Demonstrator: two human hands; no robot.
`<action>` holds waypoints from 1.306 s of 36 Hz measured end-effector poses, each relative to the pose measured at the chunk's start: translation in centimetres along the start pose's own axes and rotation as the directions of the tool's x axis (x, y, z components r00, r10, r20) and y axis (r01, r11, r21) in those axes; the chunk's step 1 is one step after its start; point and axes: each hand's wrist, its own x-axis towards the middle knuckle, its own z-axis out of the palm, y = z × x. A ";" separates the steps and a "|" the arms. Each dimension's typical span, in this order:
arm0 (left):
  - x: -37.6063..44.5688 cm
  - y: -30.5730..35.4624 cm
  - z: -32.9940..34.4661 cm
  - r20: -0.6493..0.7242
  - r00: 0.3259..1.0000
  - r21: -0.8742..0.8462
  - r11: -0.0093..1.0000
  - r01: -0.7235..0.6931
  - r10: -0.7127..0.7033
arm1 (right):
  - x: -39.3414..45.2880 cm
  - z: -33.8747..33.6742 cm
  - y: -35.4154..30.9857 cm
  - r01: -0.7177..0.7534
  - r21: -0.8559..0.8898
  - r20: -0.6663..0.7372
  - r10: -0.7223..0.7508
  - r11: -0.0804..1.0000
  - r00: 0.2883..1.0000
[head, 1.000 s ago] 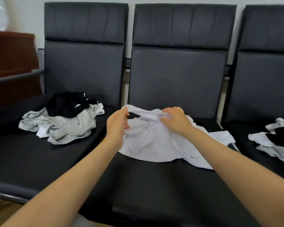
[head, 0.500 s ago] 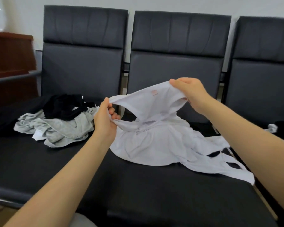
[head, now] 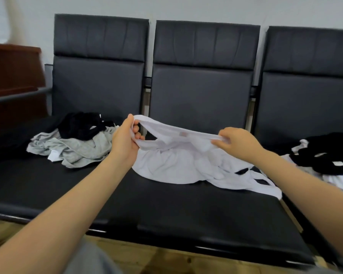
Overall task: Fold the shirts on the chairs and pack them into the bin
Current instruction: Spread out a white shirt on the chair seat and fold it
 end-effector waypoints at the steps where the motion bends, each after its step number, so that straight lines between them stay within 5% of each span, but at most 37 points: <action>1: 0.0 -0.1 -0.2 -0.013 1.000 0.018 1.000 0.010 -0.009 | -0.3 0.2 -0.3 -0.008 0.048 -0.044 0.010 0.999 0.999; 7: 0.0 -1.6 -1.1 0.002 0.989 0.335 0.932 0.138 -0.147 | -1.9 2.4 -0.8 -0.341 0.218 -0.329 0.398 0.914 0.856; 11: -0.4 -2.5 -0.8 0.053 0.955 0.551 0.806 0.215 -0.291 | -2.3 3.0 0.3 -0.440 0.216 -0.306 0.489 0.871 0.817; 15: 0.0 -3.0 0.1 0.080 0.955 0.537 0.820 0.201 -0.286 | -2.6 4.1 2.0 -0.507 0.328 -0.187 0.581 0.797 0.792; 18: 0.9 -3.6 0.4 0.076 0.957 0.478 0.853 0.211 -0.279 | -2.7 5.1 2.0 -0.538 0.489 0.117 0.560 0.686 0.820; 21: 1.8 -4.3 0.3 0.050 0.954 0.386 0.887 0.254 -0.295 | -2.9 5.7 1.0 -0.588 0.741 0.428 0.447 0.325 0.786; 24: 2.7 -5.0 0.4 0.022 0.947 0.292 0.908 0.301 -0.321 | -3.3 6.0 0.9 -0.529 0.846 0.494 0.279 0.065 0.824; 29: 3.6 -6.0 0.7 -0.017 0.944 0.219 0.920 0.324 -0.329 | -3.2 5.1 0.1 -0.394 0.914 0.403 0.105 -0.097 0.909; 35: 3.8 -7.1 1.2 -0.054 0.952 0.281 0.911 0.303 -0.300 | -3.4 5.2 0.8 -0.361 0.929 0.370 0.147 -0.087 0.917; 41: 3.3 -6.6 1.2 -0.129 0.970 0.369 0.898 0.240 -0.206 | -3.2 6.2 2.1 -0.462 0.884 0.458 0.340 -0.076 0.821; 44: 3.1 -6.4 1.3 -0.155 0.973 0.406 0.887 0.219 -0.170 | -3.4 7.3 2.3 -0.596 0.765 0.441 0.475 0.244 0.761; 46: 3.0 -6.4 1.4 -0.181 0.972 0.452 0.865 0.216 -0.148 | -3.9 7.8 2.3 -0.612 0.611 0.374 0.498 0.502 0.782; 47: 2.9 -6.5 1.5 -0.195 0.971 0.467 0.857 0.218 -0.141 | -4.2 8.0 2.4 -0.610 0.572 0.370 0.491 0.549 0.789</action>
